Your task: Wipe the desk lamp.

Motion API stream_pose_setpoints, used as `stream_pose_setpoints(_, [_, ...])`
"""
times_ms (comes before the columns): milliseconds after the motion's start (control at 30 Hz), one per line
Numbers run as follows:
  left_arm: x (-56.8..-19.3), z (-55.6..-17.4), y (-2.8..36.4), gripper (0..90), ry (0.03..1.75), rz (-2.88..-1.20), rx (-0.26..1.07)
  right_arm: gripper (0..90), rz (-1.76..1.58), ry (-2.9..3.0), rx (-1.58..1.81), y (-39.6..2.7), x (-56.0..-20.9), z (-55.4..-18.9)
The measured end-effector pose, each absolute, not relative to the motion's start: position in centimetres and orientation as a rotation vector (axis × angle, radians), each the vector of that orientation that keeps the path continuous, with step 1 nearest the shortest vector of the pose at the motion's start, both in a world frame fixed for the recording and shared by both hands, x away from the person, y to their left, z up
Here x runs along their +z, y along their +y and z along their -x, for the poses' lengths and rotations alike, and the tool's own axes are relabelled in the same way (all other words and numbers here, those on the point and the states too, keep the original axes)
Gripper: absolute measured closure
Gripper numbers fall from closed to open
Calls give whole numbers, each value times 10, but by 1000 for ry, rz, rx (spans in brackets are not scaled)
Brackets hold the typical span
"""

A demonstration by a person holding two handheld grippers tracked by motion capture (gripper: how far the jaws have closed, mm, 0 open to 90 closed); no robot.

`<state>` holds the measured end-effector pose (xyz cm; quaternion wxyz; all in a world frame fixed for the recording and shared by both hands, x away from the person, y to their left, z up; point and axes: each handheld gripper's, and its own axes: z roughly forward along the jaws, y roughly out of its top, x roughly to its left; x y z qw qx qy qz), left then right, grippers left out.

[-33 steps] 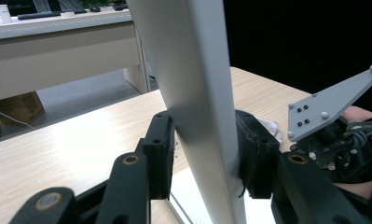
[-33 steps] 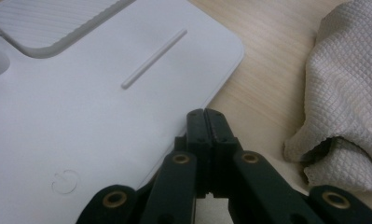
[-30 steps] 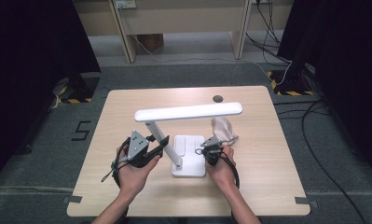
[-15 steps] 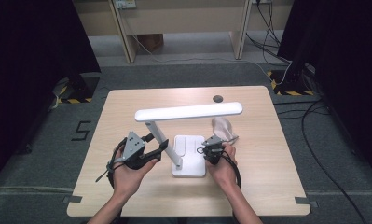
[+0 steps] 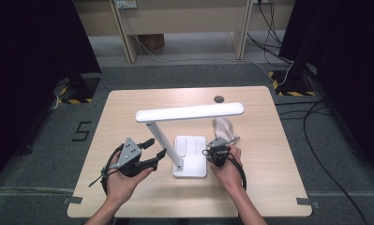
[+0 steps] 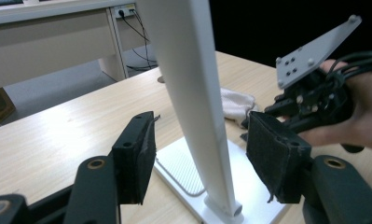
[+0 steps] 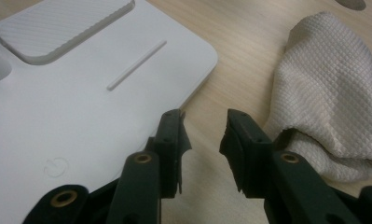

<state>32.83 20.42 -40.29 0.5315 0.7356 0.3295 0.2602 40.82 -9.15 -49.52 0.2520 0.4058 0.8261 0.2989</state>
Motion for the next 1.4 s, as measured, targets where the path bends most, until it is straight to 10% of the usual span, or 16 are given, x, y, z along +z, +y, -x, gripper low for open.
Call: stream_pose_setpoints(1400, [-470, -314, 293, 421, 1064, -1757, 663, 635, -1154, 2172, 916, -153, -481, -352])
